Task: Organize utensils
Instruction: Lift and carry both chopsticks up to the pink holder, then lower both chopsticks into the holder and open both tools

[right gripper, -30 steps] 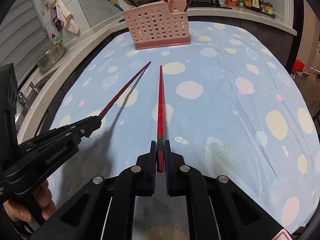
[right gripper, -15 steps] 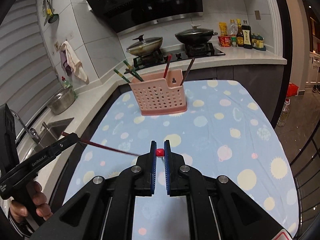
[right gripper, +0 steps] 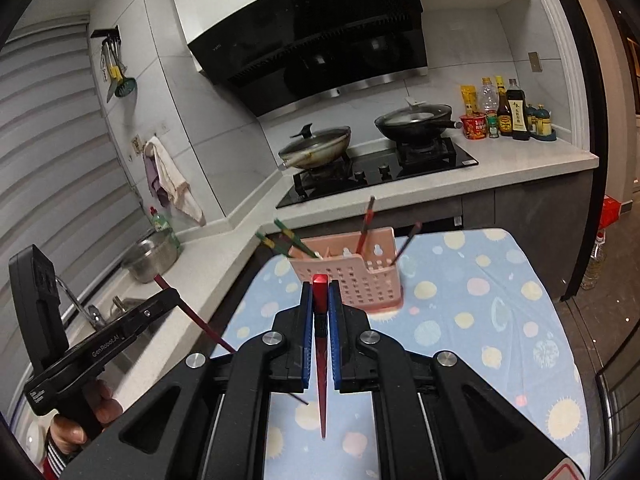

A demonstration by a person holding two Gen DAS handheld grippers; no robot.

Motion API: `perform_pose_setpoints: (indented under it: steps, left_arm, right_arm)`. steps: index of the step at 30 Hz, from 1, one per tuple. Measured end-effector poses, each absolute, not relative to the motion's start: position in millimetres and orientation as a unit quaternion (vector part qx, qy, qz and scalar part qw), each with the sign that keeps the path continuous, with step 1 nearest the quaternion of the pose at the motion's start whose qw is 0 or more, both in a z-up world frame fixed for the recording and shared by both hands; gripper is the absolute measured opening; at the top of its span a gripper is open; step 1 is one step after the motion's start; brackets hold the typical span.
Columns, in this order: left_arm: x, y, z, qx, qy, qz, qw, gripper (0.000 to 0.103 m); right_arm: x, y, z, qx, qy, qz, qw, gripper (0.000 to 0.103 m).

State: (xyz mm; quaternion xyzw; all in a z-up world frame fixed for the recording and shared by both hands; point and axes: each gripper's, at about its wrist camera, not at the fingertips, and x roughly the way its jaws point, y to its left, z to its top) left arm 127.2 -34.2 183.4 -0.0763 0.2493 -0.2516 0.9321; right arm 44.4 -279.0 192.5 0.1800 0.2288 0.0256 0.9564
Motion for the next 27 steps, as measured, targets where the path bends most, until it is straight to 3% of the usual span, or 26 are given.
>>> perform_pose_setpoints:
  steps: [18,27]
  left_arm:
    - [238.6,-65.9,303.3,-0.044,0.132,-0.220,0.966,0.007]
    - [286.4,-83.9,322.7,-0.011,0.105,-0.189,0.976,0.007]
  right_arm:
    - [167.4,-317.0,284.7,0.171,0.143,0.019,0.975,0.007]
    - [224.5,-324.4,299.6,0.155,0.128,-0.004,0.980,0.007]
